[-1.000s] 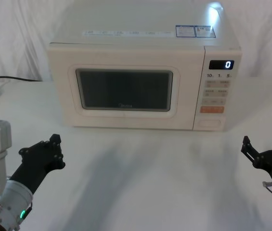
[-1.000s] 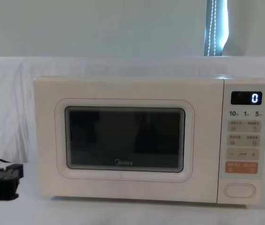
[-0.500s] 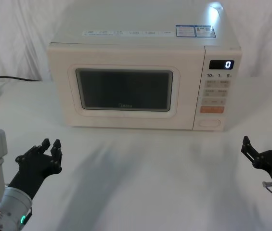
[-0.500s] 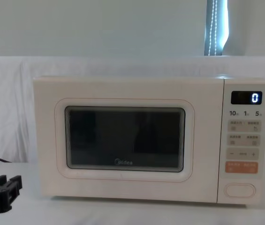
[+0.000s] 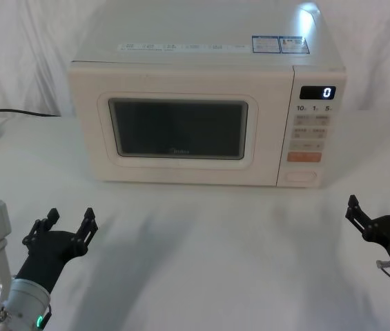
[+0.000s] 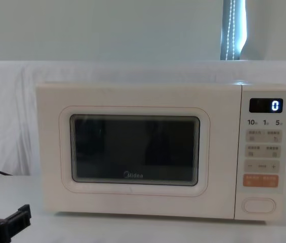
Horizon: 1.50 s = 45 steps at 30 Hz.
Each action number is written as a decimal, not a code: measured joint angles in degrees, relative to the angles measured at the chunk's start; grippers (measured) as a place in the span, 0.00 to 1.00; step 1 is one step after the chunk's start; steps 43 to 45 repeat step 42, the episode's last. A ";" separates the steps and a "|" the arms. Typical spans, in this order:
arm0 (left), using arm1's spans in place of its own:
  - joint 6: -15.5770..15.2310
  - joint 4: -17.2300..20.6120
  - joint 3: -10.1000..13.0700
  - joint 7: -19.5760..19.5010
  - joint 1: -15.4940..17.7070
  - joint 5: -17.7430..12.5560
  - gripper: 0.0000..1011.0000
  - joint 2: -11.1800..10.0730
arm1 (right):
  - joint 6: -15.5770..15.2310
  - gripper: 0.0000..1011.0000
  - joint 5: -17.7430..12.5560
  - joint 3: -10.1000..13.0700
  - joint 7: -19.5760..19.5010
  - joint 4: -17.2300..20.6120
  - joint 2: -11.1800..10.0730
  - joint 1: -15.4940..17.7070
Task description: Press the button to open the microwave door with one hand; close the microwave door with the other hand.
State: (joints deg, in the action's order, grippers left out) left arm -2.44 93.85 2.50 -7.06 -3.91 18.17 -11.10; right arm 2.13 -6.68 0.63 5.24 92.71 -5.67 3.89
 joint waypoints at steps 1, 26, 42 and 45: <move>0.12 -0.11 -0.06 0.00 0.01 0.00 0.75 0.09 | 0.00 0.99 0.00 0.00 0.00 0.00 0.00 0.00; 0.27 -0.15 -0.11 -0.08 0.05 0.00 0.99 0.14 | 0.00 0.99 0.00 0.00 0.00 0.00 0.00 0.00; 0.18 -0.07 -0.08 -0.08 0.04 0.00 0.99 0.08 | 0.00 0.99 0.00 0.00 0.00 0.00 0.00 0.00; 0.18 -0.07 -0.08 -0.08 0.04 0.00 0.99 0.08 | 0.00 0.99 0.00 0.00 0.00 0.00 0.00 0.00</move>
